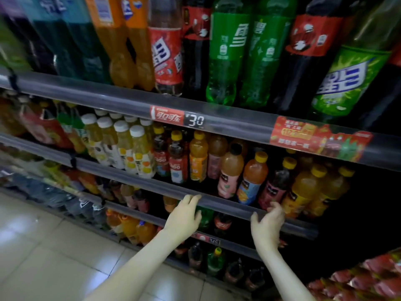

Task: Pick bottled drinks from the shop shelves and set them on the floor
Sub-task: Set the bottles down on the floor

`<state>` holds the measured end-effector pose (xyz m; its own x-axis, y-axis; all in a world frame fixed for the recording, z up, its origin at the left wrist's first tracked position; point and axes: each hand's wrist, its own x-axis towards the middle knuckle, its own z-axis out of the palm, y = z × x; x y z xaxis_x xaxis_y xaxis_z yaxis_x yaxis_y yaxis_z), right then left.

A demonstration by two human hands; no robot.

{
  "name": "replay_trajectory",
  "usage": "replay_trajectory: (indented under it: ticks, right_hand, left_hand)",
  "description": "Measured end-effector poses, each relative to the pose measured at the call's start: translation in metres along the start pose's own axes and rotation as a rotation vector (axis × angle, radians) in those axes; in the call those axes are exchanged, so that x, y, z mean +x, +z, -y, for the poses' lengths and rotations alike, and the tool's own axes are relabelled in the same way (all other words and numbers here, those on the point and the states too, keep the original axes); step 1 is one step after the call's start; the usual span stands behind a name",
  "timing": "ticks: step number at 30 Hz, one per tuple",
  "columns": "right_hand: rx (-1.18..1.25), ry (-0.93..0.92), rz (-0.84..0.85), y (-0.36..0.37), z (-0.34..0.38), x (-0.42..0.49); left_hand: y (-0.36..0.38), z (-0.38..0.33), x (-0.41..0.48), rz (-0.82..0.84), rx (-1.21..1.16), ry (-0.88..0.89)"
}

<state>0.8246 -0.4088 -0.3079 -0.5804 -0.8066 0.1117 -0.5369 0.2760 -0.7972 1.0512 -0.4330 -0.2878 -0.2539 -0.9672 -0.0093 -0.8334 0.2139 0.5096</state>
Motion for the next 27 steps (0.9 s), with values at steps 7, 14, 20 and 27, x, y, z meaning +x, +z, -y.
replay_trajectory:
  ticks: [7,14,20,27]
  right_hand:
    - [-0.093,-0.241,0.346,0.091,0.090,-0.065]
    - [-0.051,-0.311,0.486,0.206,0.202,-0.151]
    - [-0.002,-0.357,0.556,0.278,0.271,-0.214]
    - [0.001,-0.465,0.620,0.350,0.340,-0.237]
  left_hand:
    - [-0.060,0.089,-0.033,-0.108,-0.011,-0.057]
    - [-0.155,0.225,-0.079,-0.220,0.021,-0.088]
    - [-0.219,0.318,-0.109,-0.258,0.039,-0.153]
    - [-0.266,0.389,-0.109,-0.343,-0.006,-0.189]
